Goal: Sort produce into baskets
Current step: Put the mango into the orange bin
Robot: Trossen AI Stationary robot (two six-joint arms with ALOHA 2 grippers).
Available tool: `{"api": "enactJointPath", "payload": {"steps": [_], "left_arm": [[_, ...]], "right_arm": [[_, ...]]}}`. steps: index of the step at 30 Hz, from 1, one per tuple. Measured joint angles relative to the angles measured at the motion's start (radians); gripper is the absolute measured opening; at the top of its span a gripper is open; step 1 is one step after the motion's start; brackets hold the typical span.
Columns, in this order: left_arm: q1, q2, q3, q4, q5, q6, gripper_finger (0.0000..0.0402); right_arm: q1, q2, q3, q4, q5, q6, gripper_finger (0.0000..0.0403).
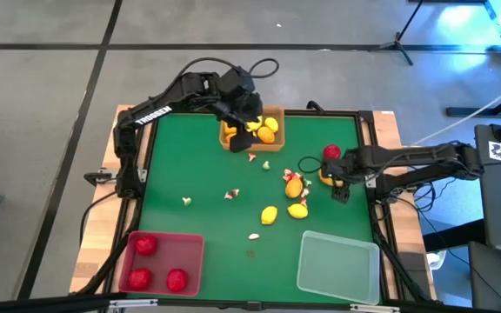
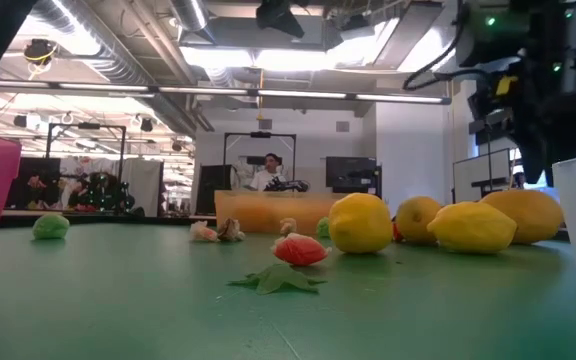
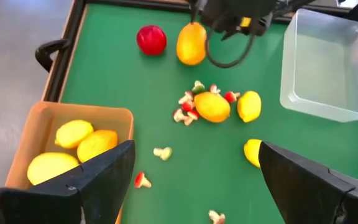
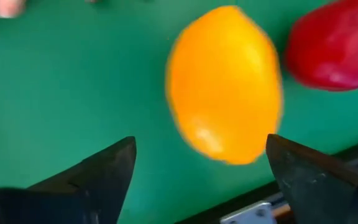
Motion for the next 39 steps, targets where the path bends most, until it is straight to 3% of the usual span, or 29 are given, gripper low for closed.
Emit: {"api": "enactJointPath", "payload": {"steps": [6,11,27,35,39], "left_arm": [[0.0,-0.003,0.0,-0.002,0.0,-0.001,0.0338],[0.0,-0.005,0.0,-0.003,0.0,-0.002,0.0338],[0.005,-0.015,0.0,-0.029,0.0,-0.008,0.0338],[0.005,-0.02,0.0,-0.061,0.0,-0.013,0.0338],[0.006,-0.031,0.0,-0.049,-0.001,-0.014,0.0338]], "right_arm": [[-0.072,0.081,0.0,-0.006,-0.046,-0.067,0.0389],[-0.08,0.151,0.0,0.007,-0.04,-0.118,0.039],[-0.078,0.284,0.0,0.31,-0.088,-0.14,0.039],[-0.078,0.319,0.0,0.309,-0.106,-0.101,0.039],[-0.078,0.314,0.0,0.3,-0.105,-0.096,0.0371]]}}
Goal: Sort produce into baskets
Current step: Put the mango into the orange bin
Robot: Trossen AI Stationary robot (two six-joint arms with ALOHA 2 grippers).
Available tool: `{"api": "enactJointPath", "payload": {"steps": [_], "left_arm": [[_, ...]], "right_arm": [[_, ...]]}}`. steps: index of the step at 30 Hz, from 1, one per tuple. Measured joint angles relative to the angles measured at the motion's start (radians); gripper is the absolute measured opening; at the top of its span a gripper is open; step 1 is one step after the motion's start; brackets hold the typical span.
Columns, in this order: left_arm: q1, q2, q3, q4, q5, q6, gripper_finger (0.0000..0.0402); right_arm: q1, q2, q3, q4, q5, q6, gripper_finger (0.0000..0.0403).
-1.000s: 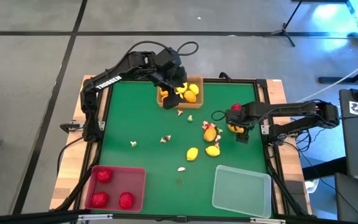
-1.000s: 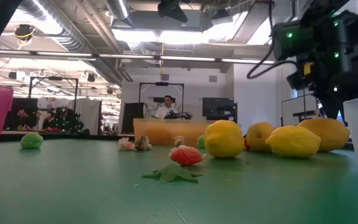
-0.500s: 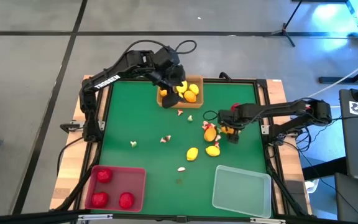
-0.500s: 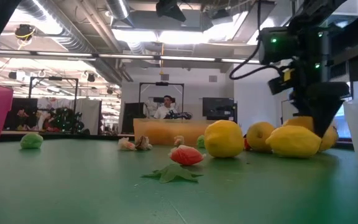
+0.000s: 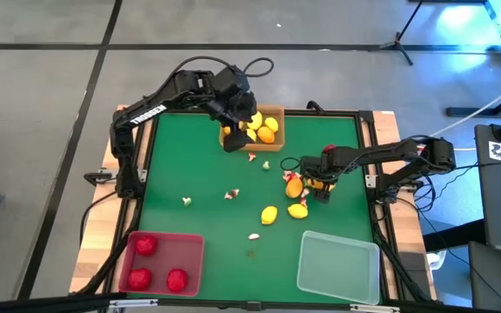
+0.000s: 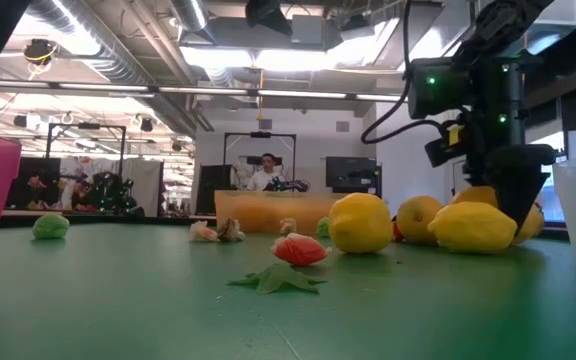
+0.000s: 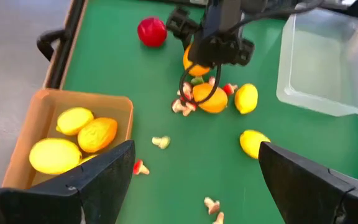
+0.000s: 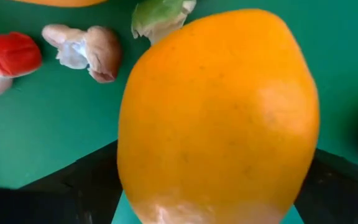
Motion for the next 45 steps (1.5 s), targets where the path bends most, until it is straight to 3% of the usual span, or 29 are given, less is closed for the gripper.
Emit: {"api": "enactJointPath", "payload": {"steps": [7,14,22,30,35,41,45], "left_arm": [[0.014,-0.037,0.0,0.003,-0.003,-0.007,0.0338],[0.014,-0.052,0.0,0.02,-0.003,-0.009,0.0338],[0.02,-0.1,0.0,0.11,0.012,-0.017,0.0338],[0.018,-0.138,-0.002,0.288,0.131,-0.081,0.0338],[-0.002,-0.145,-0.002,0.403,0.151,-0.09,0.0338],[-0.049,-0.133,-0.01,0.516,0.188,-0.059,0.0338],[-0.066,-0.128,-0.091,0.662,0.214,-0.08,0.0338]], "right_arm": [[0.0,-0.005,0.0,0.0,-0.001,0.019,0.0312],[0.0,-0.017,0.012,0.0,-0.001,0.042,0.0316],[-0.01,-0.134,0.14,0.001,0.017,0.022,0.031],[-0.013,-0.297,0.325,0.144,0.018,-0.005,0.0316],[-0.013,-0.373,0.437,0.254,0.009,-0.022,0.0319],[-0.012,-0.401,0.539,0.323,-0.004,-0.061,0.032],[-0.012,-0.403,0.596,0.357,-0.04,-0.09,0.0319]]}}
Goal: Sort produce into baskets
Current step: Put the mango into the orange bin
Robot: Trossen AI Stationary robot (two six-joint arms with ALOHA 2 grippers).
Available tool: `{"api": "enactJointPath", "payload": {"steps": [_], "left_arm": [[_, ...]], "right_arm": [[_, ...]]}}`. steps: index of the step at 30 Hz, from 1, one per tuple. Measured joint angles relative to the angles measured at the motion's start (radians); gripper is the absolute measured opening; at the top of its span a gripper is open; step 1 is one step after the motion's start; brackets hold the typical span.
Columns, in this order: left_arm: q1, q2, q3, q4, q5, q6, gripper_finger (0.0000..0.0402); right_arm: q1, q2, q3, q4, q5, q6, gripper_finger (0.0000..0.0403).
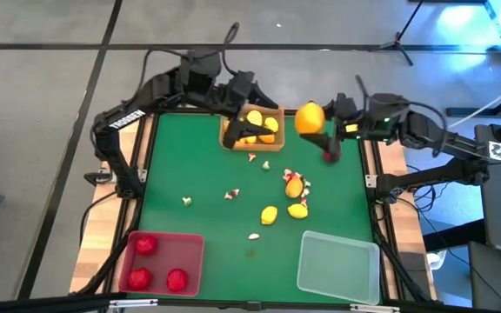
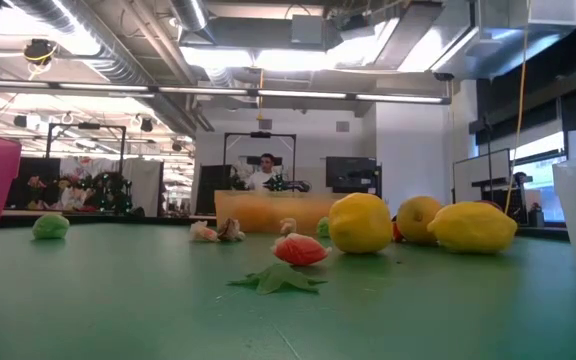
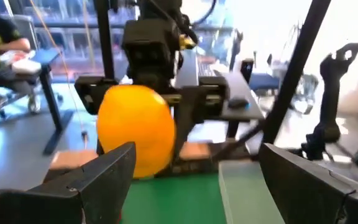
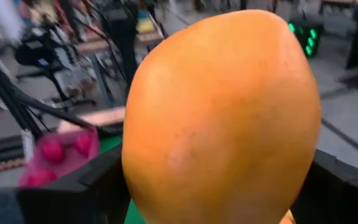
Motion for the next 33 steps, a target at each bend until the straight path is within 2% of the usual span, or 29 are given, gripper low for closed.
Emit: {"api": "enactJointPath", "payload": {"steps": [5,9,13,20,24,33], "left_arm": [[0.004,0.001,-0.16,0.303,0.001,-0.079,0.0338],[0.014,0.001,-0.263,0.488,0.016,-0.166,0.0338],[0.011,0.001,-0.336,0.601,0.021,-0.209,0.0338],[0.007,0.001,-0.415,0.732,0.02,-0.285,0.0338],[0.004,0.01,-0.421,0.764,0.017,-0.305,0.0338],[0.001,0.018,-0.422,0.757,0.033,-0.326,0.0338]], "right_arm": [[0.0,0.001,0.017,0.05,-0.052,-0.004,0.0322],[0.0,0.0,0.017,0.062,-0.075,-0.005,0.0321],[0.0,0.008,0.017,0.074,-0.081,-0.007,0.0322],[0.0,0.027,0.017,0.107,-0.109,-0.019,0.0322],[0.0,0.049,0.017,0.123,-0.13,-0.024,0.0322],[0.0,0.096,0.019,0.144,-0.154,-0.024,0.0323]]}}
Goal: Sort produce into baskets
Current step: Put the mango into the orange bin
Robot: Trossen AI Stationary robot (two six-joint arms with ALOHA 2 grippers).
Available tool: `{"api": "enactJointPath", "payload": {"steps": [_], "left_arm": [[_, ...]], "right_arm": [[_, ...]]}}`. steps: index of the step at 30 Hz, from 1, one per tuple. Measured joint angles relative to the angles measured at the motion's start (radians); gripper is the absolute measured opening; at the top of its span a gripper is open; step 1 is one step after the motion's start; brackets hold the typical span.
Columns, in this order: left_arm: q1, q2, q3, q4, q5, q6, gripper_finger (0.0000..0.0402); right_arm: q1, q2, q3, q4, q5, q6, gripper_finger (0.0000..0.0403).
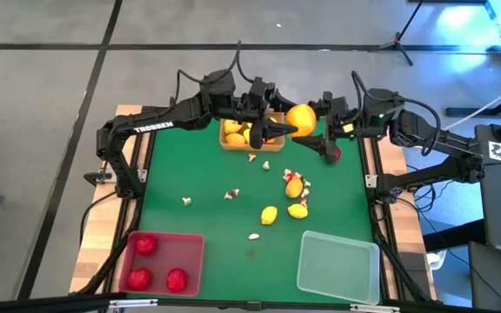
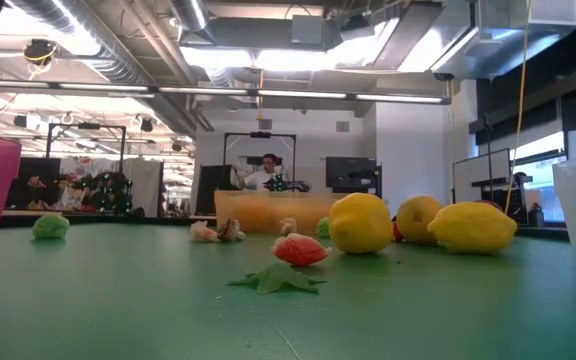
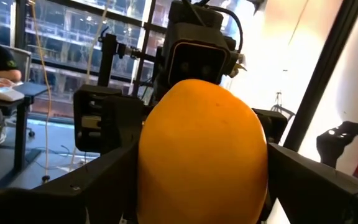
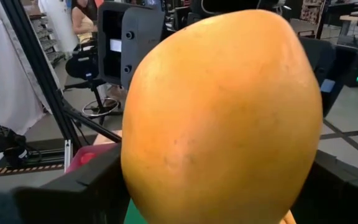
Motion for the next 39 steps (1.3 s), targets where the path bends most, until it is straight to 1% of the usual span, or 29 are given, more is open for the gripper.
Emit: {"api": "enactJointPath", "payload": {"steps": [15,33,39], "left_arm": [[-0.007,0.003,0.001,0.001,0.005,-0.018,0.0338],[-0.017,0.004,0.001,-0.001,-0.013,-0.035,0.0338],[-0.019,0.004,0.001,0.002,-0.02,-0.042,0.0338]], "right_arm": [[0.0,0.001,-0.002,0.009,0.001,0.003,0.0323],[0.0,0.007,-0.002,0.025,0.0,0.009,0.0323],[0.0,0.008,-0.002,0.055,-0.004,0.014,0.0323]]}}
